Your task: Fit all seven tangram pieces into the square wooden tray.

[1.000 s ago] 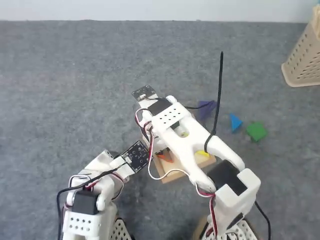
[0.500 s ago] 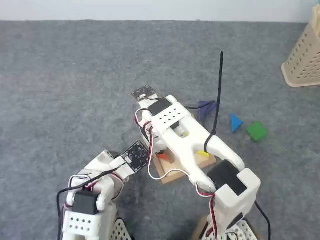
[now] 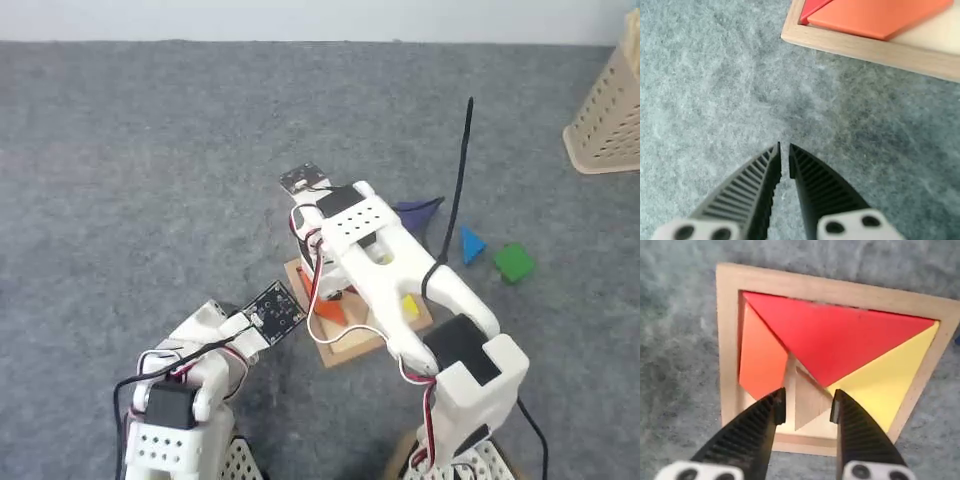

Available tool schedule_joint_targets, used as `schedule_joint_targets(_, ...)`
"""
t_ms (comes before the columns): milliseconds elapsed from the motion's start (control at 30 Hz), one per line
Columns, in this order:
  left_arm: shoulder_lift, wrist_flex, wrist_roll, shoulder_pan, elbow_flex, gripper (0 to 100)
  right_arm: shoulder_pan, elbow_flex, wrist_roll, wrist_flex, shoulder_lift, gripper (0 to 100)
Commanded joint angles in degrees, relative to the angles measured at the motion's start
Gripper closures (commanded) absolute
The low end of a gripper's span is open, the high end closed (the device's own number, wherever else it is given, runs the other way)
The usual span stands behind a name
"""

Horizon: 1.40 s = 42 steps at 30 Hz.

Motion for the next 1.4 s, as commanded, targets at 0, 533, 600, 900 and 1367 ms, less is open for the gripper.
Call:
schedule_joint_targets(0,-1.0,0.3,-0.6,-0.2,-0.6,97,1.1,-1.1,2.1,-0.9,-5.6,99.8)
schedule_joint_targets(533,-1.0,0.3,-0.6,-0.2,-0.6,97,5.1,23.2,7.7,-18.1,-15.2,99.2)
schedule_joint_targets(600,-1.0,0.3,-0.6,-0.2,-0.6,97,5.1,22.4,7.7,-18.1,-13.2,99.2)
schedule_joint_targets(900,-1.0,0.3,-0.6,-0.2,-0.6,97,4.1,16.6,7.7,-18.1,-6.4,99.2)
schedule_joint_targets(1367,-1.0,0.3,-0.6,-0.2,-0.6,97,-1.8,9.4,7.7,-17.2,-1.3,99.2)
